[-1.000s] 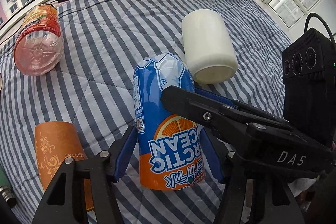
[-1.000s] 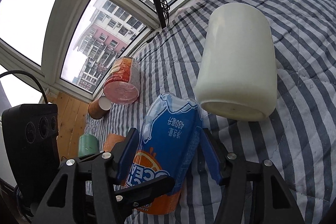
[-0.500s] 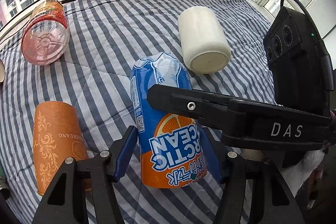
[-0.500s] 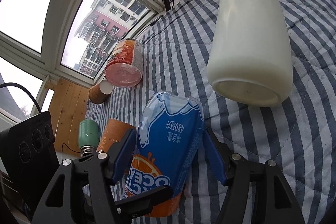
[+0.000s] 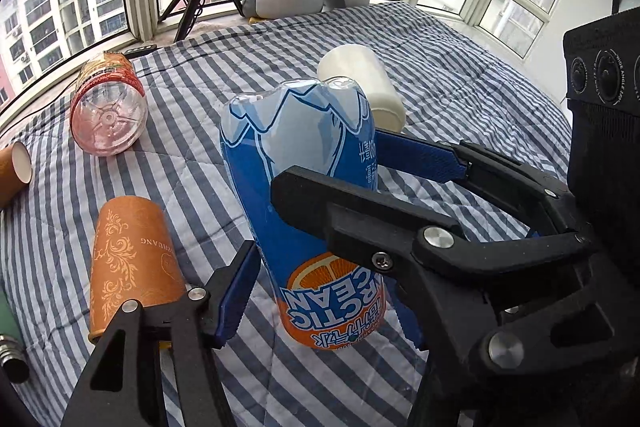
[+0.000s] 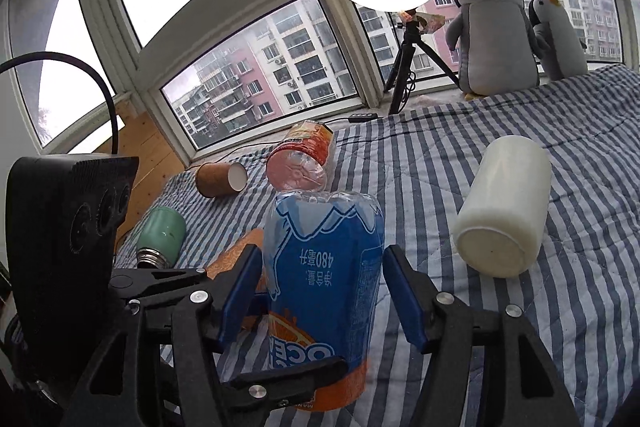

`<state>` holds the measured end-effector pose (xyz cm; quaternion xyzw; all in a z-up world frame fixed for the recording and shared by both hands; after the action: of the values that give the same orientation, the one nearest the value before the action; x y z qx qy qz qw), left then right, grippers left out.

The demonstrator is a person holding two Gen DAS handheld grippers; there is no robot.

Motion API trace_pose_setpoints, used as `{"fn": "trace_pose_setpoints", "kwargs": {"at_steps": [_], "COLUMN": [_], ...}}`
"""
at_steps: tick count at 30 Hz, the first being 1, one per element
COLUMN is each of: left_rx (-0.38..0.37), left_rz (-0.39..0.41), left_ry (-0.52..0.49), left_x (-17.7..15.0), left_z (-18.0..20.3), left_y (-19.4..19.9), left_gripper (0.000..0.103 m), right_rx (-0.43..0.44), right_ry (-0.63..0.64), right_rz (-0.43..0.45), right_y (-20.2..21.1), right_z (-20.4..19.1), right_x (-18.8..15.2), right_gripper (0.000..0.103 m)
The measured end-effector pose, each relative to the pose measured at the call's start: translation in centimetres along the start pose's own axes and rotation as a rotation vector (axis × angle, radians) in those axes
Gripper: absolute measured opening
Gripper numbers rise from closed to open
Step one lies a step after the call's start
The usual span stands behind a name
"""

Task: Flip cup upside down
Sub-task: 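Close the right tool around the bottle while the left tool keeps holding it, then lower the bottle cap-down onto the bed cover with both tools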

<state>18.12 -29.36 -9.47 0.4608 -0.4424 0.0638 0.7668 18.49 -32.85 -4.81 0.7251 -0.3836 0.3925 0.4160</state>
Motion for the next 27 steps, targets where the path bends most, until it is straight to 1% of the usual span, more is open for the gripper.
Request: {"fn": "trace_pose_setpoints", "kwargs": {"at_steps": [3, 5, 8, 11, 13, 15, 16, 18, 19, 21, 23, 26, 27], "left_rx": [0.002, 0.004, 0.015, -0.003, -0.005, -0.031, -0.045, -0.043, -0.052, -0.074, -0.050, -0.052, -0.054], "left_rz": [0.006, 0.005, 0.001, 0.002, -0.002, -0.023, -0.026, -0.012, -0.010, -0.006, -0.013, -0.019, -0.023], "left_ry": [-0.017, -0.027, -0.045, -0.036, -0.038, 0.019, 0.039, 0.050, 0.078, 0.158, 0.201, 0.250, 0.266], "left_x": [-0.8, -1.3, -1.9, -2.6, -2.5, -2.4, -2.2, -1.5, -0.9, 0.4, 1.6, 2.8, 3.1], "left_z": [0.4, 0.9, 1.0, 1.4, 1.4, 1.2, 1.1, 0.7, 0.3, -0.8, -2.0, -2.8, -3.1], "left_y": [0.6, 0.8, 0.9, 1.2, 0.9, 0.6, 0.8, 1.4, 1.6, 1.6, 1.1, -0.1, -0.6], "left_gripper": [0.066, 0.067, 0.067, 0.067, 0.067, 0.067, 0.067, 0.067, 0.068, 0.072, 0.072, 0.072, 0.072], "right_rx": [0.002, -0.007, 0.000, 0.013, 0.002, 0.023, 0.012, 0.041, 0.046, 0.025, 0.034, 0.026, 0.043], "right_ry": [0.066, 0.086, 0.081, 0.068, 0.062, -0.012, -0.041, -0.107, -0.149, -0.214, -0.269, -0.293, -0.304], "right_rz": [0.020, 0.031, 0.039, 0.051, 0.019, -0.013, -0.012, -0.020, -0.023, -0.035, -0.096, -0.171, -0.204], "right_y": [0.7, 1.2, 2.0, 3.1, 2.7, 2.1, 2.1, 2.3, 2.3, 1.8, 0.2, -2.3, -3.2], "right_z": [-1.3, -1.4, -1.4, -1.5, -1.3, -0.8, -0.2, 0.6, 1.2, 2.8, 4.1, 5.3, 5.4], "right_x": [-0.6, -0.8, -1.1, -1.5, -1.9, -1.8, -1.3, 0.0, 0.7, 1.9, 2.5, 2.9, 2.9], "right_gripper": [0.059, 0.059, 0.059, 0.059, 0.059, 0.059, 0.059, 0.061, 0.061, 0.061, 0.061, 0.061, 0.061]}}
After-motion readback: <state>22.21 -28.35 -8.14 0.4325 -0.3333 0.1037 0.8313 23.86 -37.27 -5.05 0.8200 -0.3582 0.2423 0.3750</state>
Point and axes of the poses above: each gripper's, at about its wrist camera, not at the fingertips, and y roughly against the way its jaws point, z to its right, x to its top, the point moved 9 cm from there along -y, roughly the way its jaws point, and after that the axes turned 14 degrees about z, right-handed, at the moved point
